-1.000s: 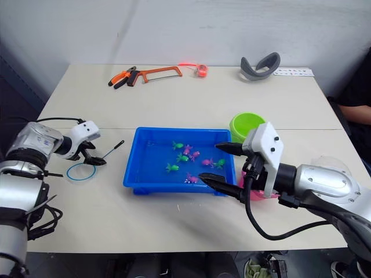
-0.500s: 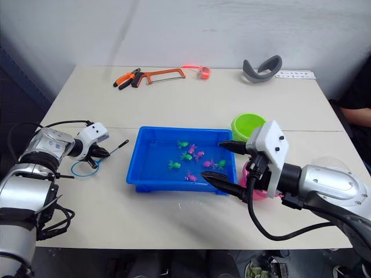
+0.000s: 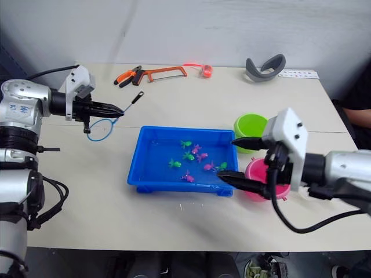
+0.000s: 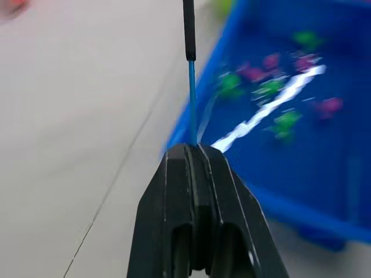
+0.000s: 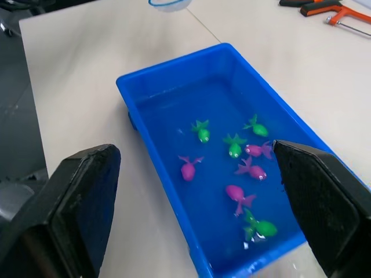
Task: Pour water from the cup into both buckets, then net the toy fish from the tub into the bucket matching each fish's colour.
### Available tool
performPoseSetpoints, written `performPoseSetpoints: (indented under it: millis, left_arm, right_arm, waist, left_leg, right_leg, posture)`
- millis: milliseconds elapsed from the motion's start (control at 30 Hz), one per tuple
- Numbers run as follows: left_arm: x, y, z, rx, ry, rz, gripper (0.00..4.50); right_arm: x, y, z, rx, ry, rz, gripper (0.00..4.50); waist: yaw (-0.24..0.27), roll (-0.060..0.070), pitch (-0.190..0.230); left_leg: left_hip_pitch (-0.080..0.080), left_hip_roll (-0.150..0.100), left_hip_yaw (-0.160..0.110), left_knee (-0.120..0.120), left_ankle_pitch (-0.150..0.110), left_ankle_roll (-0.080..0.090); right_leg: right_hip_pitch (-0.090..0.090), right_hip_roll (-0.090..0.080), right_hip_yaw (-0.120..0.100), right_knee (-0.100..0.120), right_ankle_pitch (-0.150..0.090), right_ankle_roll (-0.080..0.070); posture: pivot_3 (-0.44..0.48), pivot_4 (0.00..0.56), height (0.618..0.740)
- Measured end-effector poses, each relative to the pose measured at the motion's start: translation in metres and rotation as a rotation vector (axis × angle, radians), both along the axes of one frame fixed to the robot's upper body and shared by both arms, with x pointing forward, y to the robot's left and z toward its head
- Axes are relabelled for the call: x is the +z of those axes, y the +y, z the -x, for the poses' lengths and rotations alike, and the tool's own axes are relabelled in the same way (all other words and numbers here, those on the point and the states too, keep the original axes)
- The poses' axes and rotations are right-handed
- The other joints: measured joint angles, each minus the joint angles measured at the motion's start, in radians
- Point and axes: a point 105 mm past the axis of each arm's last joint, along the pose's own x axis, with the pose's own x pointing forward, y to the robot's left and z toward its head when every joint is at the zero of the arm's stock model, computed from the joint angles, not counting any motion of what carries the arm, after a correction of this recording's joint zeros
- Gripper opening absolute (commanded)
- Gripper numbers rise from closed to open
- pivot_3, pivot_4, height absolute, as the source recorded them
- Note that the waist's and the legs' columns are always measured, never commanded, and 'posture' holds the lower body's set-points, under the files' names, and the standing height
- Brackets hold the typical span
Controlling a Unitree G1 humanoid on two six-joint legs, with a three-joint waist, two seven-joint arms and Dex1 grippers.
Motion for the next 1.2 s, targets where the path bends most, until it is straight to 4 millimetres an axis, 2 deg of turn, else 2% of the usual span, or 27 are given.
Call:
performPoseSetpoints:
  millis: [167,300,333,367,500,567,667,733,800,1200]
  left_arm:
    - [0.003,-0.038,0.026,-0.184,-0.047,-0.004,0.04]
    - [-0.005,-0.076,0.041,-0.345,-0.039,-0.012,0.04]
    - [-0.009,-0.082,0.043,-0.369,-0.032,-0.02,0.04]
    - [-0.016,-0.097,0.046,-0.423,-0.018,-0.032,0.04]
    - [-0.022,-0.105,0.047,-0.457,-0.013,-0.052,0.04]
    - [-0.02,-0.107,0.048,-0.471,-0.032,-0.062,0.04]
    - [-0.019,-0.113,0.047,-0.493,-0.042,-0.077,0.0]
    - [-0.02,-0.114,0.045,-0.496,-0.043,-0.082,0.0]
    - [-0.022,-0.115,0.045,-0.501,-0.043,-0.091,0.0]
    - [-0.026,-0.122,0.043,-0.525,-0.054,-0.12,0.0]
  right_arm:
    - [0.019,-0.004,-0.004,0.048,-0.026,0.067,4.5]
    - [0.025,0.011,-0.019,0.107,-0.05,0.07,4.5]
    - [0.026,0.018,-0.027,0.118,-0.06,0.057,4.5]
    - [0.021,0.028,-0.04,0.109,-0.046,0.053,4.5]
    - [0.013,0.037,-0.053,0.086,-0.014,0.084,4.5]
    - [0.009,0.042,-0.057,0.082,-0.006,0.112,4.5]
    - [0.002,0.042,-0.058,0.083,0.026,0.142,3.73]
    - [0.002,0.045,-0.057,0.1,0.036,0.146,2.71]
    - [0.002,0.049,-0.057,0.11,0.037,0.141,1.95]
    - [0.004,0.062,-0.047,0.178,0.075,0.166,1.95]
  waist:
    - [-0.011,0.002,0.0]
    - [-0.02,0.002,0.0]
    - [-0.021,0.002,0.0]
    - [-0.023,0.002,0.001]
    - [-0.023,0.003,0.0]
    - [-0.022,0.004,0.0]
    - [-0.021,0.004,0.0]
    - [-0.02,0.004,0.0]
    - [-0.02,0.004,0.0]
    - [-0.02,0.004,0.0]
  left_leg:
    - [0.001,0.0,-0.001,0.001,0.0,0.001]
    - [0.002,-0.001,-0.001,0.002,-0.001,0.001]
    - [0.002,-0.001,-0.001,0.003,0.0,0.001]
    - [0.002,-0.001,0.001,0.003,0.0,0.001]
    - [-0.002,0.001,0.002,0.002,0.001,-0.001]
    - [-0.014,0.001,0.001,0.004,0.002,-0.003]
    - [-0.016,0.0,0.001,0.005,0.002,-0.003]
    - [-0.016,0.0,0.002,0.007,0.002,-0.002]
    - [-0.016,0.0,0.002,0.009,0.002,-0.002]
    - [-0.016,0.0,0.001,0.013,0.001,-0.001]
  right_leg:
    - [0.0,0.0,0.004,-0.001,0.0,0.0]
    - [0.001,0.0,0.004,0.0,0.0,0.0]
    - [0.001,0.0,0.004,0.0,0.0,0.0]
    - [0.0,0.001,0.004,0.001,0.0,0.0]
    - [-0.007,0.004,0.004,0.003,0.0,0.0]
    - [-0.018,0.004,0.004,0.011,0.0,0.0]
    - [-0.021,0.002,0.003,0.012,0.0,0.0]
    - [-0.02,0.001,0.003,0.012,0.0,0.0]
    - [-0.02,0.002,0.003,0.013,0.0,0.0]
    - [-0.02,0.005,0.003,0.017,0.0,0.0]
  posture:
    - [0.0,0.15,0.74]
    - [0.0,0.15,0.74]
    - [0.0,0.15,0.74]
    - [0.0,0.15,0.74]
    - [0.0,0.15,0.74]
    - [0.0,0.15,0.74]
    - [0.0,0.15,0.74]
    - [0.0,0.15,0.74]
    - [0.0,0.15,0.74]
    - [0.0,0.15,0.74]
